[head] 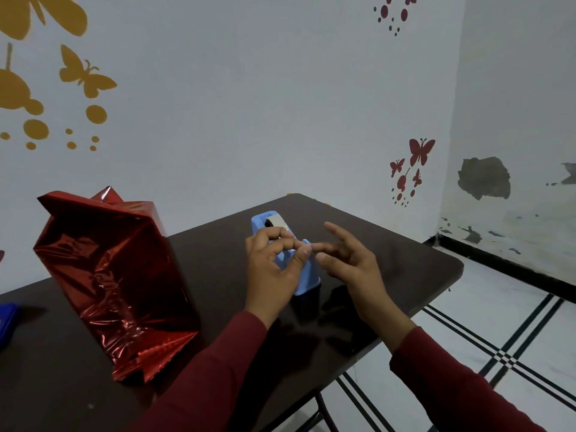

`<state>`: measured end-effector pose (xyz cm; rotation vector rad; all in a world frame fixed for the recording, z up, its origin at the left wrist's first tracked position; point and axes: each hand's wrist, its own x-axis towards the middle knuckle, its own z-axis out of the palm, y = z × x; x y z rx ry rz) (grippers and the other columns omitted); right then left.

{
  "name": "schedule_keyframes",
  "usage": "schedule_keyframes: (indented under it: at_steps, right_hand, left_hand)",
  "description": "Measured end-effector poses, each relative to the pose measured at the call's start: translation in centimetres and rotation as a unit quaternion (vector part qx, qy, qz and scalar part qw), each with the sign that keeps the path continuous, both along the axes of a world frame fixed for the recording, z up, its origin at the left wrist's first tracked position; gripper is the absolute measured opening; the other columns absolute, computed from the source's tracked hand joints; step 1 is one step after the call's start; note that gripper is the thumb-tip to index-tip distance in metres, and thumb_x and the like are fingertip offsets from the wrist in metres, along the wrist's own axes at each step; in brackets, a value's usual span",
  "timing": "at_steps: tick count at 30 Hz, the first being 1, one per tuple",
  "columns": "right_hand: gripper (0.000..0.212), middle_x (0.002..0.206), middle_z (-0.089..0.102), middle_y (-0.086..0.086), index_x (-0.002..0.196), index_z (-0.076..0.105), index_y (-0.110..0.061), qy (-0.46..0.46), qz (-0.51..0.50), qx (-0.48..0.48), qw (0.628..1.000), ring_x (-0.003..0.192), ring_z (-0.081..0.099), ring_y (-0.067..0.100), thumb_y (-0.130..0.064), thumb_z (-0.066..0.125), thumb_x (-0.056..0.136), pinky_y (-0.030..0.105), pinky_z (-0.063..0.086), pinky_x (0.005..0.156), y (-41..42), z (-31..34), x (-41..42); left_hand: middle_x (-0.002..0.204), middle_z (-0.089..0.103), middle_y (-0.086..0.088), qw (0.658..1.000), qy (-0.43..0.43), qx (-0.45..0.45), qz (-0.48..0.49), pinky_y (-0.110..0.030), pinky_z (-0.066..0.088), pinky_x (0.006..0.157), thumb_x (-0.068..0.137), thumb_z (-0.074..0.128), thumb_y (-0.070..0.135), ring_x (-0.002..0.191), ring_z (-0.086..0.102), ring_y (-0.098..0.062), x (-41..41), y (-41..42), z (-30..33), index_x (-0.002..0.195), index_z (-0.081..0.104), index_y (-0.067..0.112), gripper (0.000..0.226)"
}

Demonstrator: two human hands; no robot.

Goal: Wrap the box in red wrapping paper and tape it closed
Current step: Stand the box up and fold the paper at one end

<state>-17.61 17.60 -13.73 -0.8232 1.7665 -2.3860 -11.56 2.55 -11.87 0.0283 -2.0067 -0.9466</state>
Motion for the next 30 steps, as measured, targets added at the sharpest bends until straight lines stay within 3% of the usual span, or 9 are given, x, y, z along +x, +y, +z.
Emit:
schedule_keyframes:
  at_steps: [3,5,8,12,14,17,22,26,30]
  right_hand:
    - [0.052,0.096,0.08,0.008,0.14,0.06,-0.015,0.011,-0.026,0.005,1.0,0.097,0.076,0.018,-0.001,0.074,0.091,0.03,0.06,0.089,-0.2,-0.5,-0.3]
    - [0.051,0.093,0.08,0.007,0.137,0.061,-0.015,0.014,-0.042,0.018,0.999,0.095,0.077,0.019,-0.003,0.076,0.09,0.03,0.061,0.089,-0.2,-0.5,-0.4]
    - [0.046,0.086,0.08,0.006,0.129,0.064,-0.018,0.002,-0.062,0.018,0.998,0.088,0.078,0.015,-0.002,0.078,0.088,0.024,0.059,0.08,-0.2,-0.7,-0.6]
    - [0.048,0.083,0.079,0.004,0.13,0.063,-0.02,-0.032,-0.059,0.005,0.998,0.083,0.075,0.008,-0.004,0.079,0.088,0.018,0.055,0.071,-0.2,-0.5,-0.8]
    - [0.051,0.088,0.08,0.006,0.134,0.061,-0.02,-0.019,-0.042,0.01,0.999,0.09,0.077,0.014,-0.005,0.078,0.088,0.021,0.059,0.078,-0.1,-0.4,-0.5]
    - [0.052,0.09,0.08,0.005,0.135,0.059,-0.02,0.005,-0.04,0.014,0.999,0.094,0.077,0.016,-0.004,0.077,0.089,0.025,0.06,0.084,-0.2,-0.1,-0.2]
    - [0.051,0.091,0.081,0.007,0.135,0.06,-0.017,0.042,-0.016,-0.006,0.999,0.096,0.077,0.017,-0.005,0.078,0.088,0.023,0.058,0.088,-1.2,2.8,1.4]
    - [0.051,0.096,0.081,0.004,0.135,0.062,-0.019,0.084,0.027,-0.008,0.996,0.1,0.076,0.017,-0.007,0.079,0.089,0.028,0.057,0.094,-4.2,7.0,3.2]
    - [0.055,0.11,0.079,-0.006,0.14,0.058,-0.022,0.13,0.053,0.008,0.99,0.09,0.075,0.014,-0.009,0.079,0.09,0.024,0.06,0.083,-8.5,10.6,5.0]
  left_hand:
    - [0.11,0.062,0.015,1.0,-0.016,0.019,-0.004,-0.001,0.031,0.091,0.086,0.082,0.026,0.116,0.047,-0.007,0.2,0.0,0.3,0.08,0.071,0.041,0.019]
    - [0.109,0.061,0.016,0.999,-0.027,0.024,0.001,-0.003,0.033,0.09,0.085,0.082,0.027,0.116,0.048,-0.01,0.2,0.0,0.2,0.081,0.073,0.038,0.014]
    - [0.107,0.056,0.019,0.998,-0.01,0.063,0.03,-0.017,0.044,0.094,0.084,0.084,0.025,0.116,0.05,-0.015,-0.1,-0.4,0.0,0.09,0.08,0.03,0.008]
    - [0.106,0.05,0.013,0.99,0.048,0.11,0.078,-0.006,0.04,0.086,0.082,0.086,0.016,0.108,0.054,-0.021,-0.1,-1.6,0.9,0.106,0.077,0.027,0.028]
    - [0.108,0.053,0.007,0.993,0.047,0.088,0.06,-0.009,0.041,0.084,0.082,0.085,0.012,0.105,0.055,-0.016,0.3,-1.5,1.5,0.106,0.075,0.032,0.032]
    - [0.11,0.058,0.003,0.996,0.05,0.07,0.037,-0.009,0.04,0.08,0.084,0.081,0.01,0.096,0.057,-0.005,1.4,-0.9,2.8,0.107,0.078,0.027,0.029]
    - [0.107,0.06,0.006,0.996,0.077,0.031,0.027,-0.01,0.042,0.073,0.087,0.079,0.007,0.088,0.06,-0.009,4.7,-1.7,5.9,0.106,0.077,0.029,0.029]
    - [0.103,0.063,0.006,0.99,0.103,-0.061,0.072,-0.012,0.044,0.067,0.088,0.078,0.009,0.087,0.063,-0.015,9.8,-3.5,9.4,0.11,0.077,0.026,0.028]
    - [0.097,0.064,0.004,0.964,0.134,-0.169,0.154,-0.008,0.042,0.075,0.087,0.078,0.005,0.084,0.06,-0.008,15.7,-6.7,12.5,0.112,0.075,0.016,0.027]
